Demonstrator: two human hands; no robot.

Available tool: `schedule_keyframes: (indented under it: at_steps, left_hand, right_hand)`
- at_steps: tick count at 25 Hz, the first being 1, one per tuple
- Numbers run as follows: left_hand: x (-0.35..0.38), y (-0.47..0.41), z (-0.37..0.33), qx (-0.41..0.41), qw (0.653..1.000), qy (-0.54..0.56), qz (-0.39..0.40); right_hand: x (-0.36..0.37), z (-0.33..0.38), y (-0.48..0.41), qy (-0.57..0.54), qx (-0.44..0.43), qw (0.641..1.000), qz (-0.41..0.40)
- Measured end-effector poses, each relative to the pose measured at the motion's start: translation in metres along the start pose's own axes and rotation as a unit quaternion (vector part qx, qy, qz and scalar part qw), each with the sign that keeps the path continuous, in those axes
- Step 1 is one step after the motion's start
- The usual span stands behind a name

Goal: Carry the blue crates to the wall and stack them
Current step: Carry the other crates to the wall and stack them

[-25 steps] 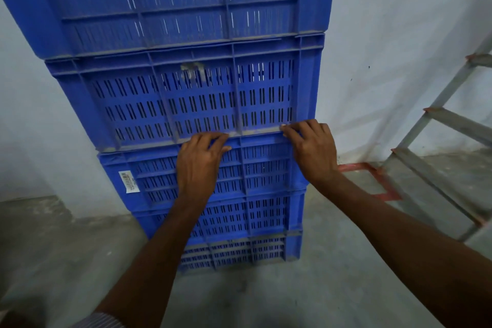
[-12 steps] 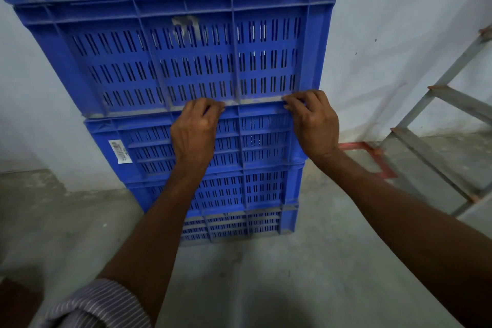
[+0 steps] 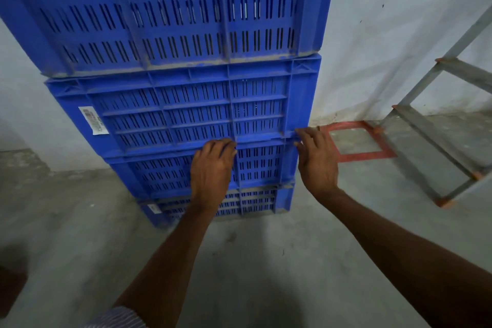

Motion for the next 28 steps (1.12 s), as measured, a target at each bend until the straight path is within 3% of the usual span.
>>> schedule_keyframes:
  at_steps: [3,6,14,19,24,26,28]
  left_hand:
    - [0.009,-0.006,-0.021,0.041,0.999,-0.001,-0.012]
    - [0.025,-0.012,-0.021,0.022,0.999,-0.029,0.008]
    - [0.026,-0.022,-0.019,0.051,0.995,-0.048,-0.073]
    - [0.024,-0.022,-0.023,0.078,0.991,-0.053,-0.095]
    - [0.02,0.0,-0.014,-0.003,0.996,0.021,-0.092]
    - [0.038,0.029,-0.005,-0.057,0.997,0.041,-0.024]
    - [0.07,0.061,0.008,-0.107,0.989,0.049,0.091]
  right_hand:
    - [0.004,0.004,-0.003,0.03,-0.037,0.999,-0.018]
    - [0.004,0.001,-0.003,0.036,-0.035,0.998,-0.048]
    - [0.002,0.009,-0.013,0.147,-0.159,0.971,-0.103]
    - [0.002,0.011,-0.011,0.158,-0.151,0.964,-0.151]
    - [0.002,0.0,0.019,0.023,-0.017,0.991,-0.131]
    - [0.034,-0.008,0.057,0.002,0.047,0.998,-0.041]
    - [0.075,-0.034,0.092,-0.035,0.167,0.983,0.068]
Point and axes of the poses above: each hand's wrist, its own y-axis away from the middle knuckle, its own x-axis out of the palm, z = x × y, the point moved 9 cm from there along -y, towards the middle knuckle, and after that the axes turned 3 degrees about -x, right-handed, at the moved point
